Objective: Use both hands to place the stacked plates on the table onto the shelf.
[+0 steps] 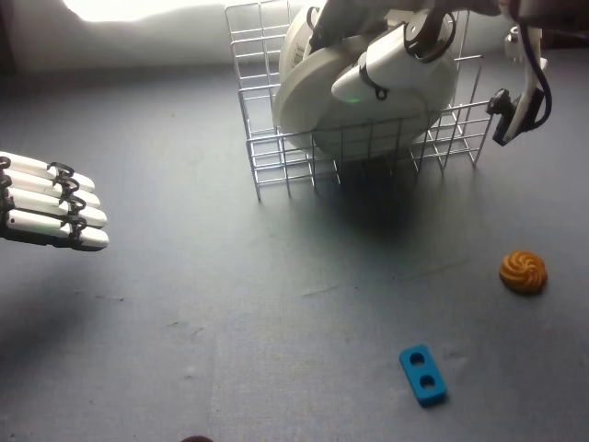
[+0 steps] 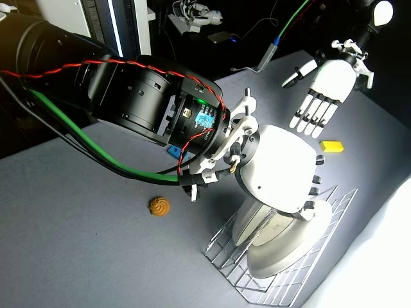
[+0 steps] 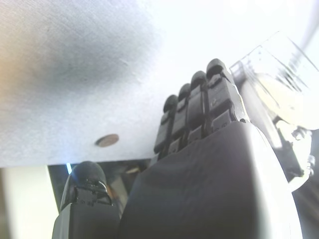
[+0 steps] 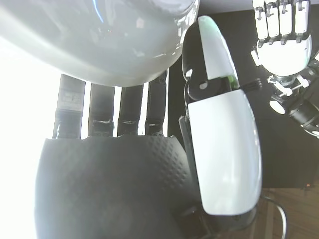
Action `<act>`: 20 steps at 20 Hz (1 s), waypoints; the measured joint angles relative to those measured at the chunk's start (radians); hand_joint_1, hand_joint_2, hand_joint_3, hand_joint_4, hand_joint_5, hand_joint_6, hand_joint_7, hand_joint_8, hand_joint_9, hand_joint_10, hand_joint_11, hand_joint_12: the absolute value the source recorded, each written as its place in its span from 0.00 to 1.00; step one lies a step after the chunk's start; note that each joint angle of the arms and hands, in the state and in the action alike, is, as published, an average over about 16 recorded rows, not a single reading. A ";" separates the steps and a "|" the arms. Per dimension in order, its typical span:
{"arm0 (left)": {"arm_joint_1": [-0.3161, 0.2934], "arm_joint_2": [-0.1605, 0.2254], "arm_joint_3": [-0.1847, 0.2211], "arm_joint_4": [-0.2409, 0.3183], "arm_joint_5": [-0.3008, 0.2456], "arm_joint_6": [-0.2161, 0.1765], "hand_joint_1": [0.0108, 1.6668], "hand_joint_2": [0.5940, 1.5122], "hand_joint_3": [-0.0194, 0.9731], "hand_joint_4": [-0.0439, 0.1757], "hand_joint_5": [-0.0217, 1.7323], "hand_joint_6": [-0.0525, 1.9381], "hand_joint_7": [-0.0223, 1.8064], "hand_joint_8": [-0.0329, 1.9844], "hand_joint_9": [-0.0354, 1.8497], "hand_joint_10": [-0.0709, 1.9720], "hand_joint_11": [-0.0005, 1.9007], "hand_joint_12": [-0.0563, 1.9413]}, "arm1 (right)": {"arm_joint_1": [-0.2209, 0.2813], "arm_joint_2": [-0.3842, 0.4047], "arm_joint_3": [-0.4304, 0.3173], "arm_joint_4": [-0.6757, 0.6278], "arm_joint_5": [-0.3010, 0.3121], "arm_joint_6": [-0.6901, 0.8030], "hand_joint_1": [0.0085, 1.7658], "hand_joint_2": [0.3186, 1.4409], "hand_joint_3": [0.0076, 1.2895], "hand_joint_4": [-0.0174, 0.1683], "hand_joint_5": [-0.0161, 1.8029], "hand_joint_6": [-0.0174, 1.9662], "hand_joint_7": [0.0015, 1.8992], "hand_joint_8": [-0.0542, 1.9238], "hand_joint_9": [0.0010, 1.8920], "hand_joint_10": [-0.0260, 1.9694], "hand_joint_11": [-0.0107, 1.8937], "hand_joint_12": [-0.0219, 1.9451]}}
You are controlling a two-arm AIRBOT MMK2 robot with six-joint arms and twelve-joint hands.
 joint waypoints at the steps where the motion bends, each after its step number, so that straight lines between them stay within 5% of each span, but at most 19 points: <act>1: 0.000 0.000 0.000 0.000 0.000 0.000 0.00 0.56 0.03 0.21 0.02 0.03 0.02 0.02 0.03 0.04 0.01 0.03 | 0.006 0.003 -0.001 0.000 -0.001 0.000 0.61 0.69 0.01 0.07 0.49 0.06 0.53 0.07 0.45 0.28 0.29 0.68; 10: -0.002 0.000 0.000 0.000 0.000 0.000 0.00 0.55 0.03 0.21 0.02 0.03 0.02 0.02 0.03 0.04 0.01 0.03 | 0.066 0.091 -0.086 -0.078 0.018 -0.020 0.59 0.69 0.01 0.08 0.48 0.04 0.51 0.05 0.42 0.27 0.24 0.67; 20: -0.047 0.007 -0.012 0.002 -0.014 -0.009 0.00 0.58 0.03 0.20 0.06 0.03 0.07 0.02 0.08 0.04 0.01 0.13 | 0.056 0.347 -0.384 -0.215 0.152 -0.117 0.53 0.66 0.01 0.10 0.47 0.03 0.49 0.04 0.40 0.24 0.22 0.66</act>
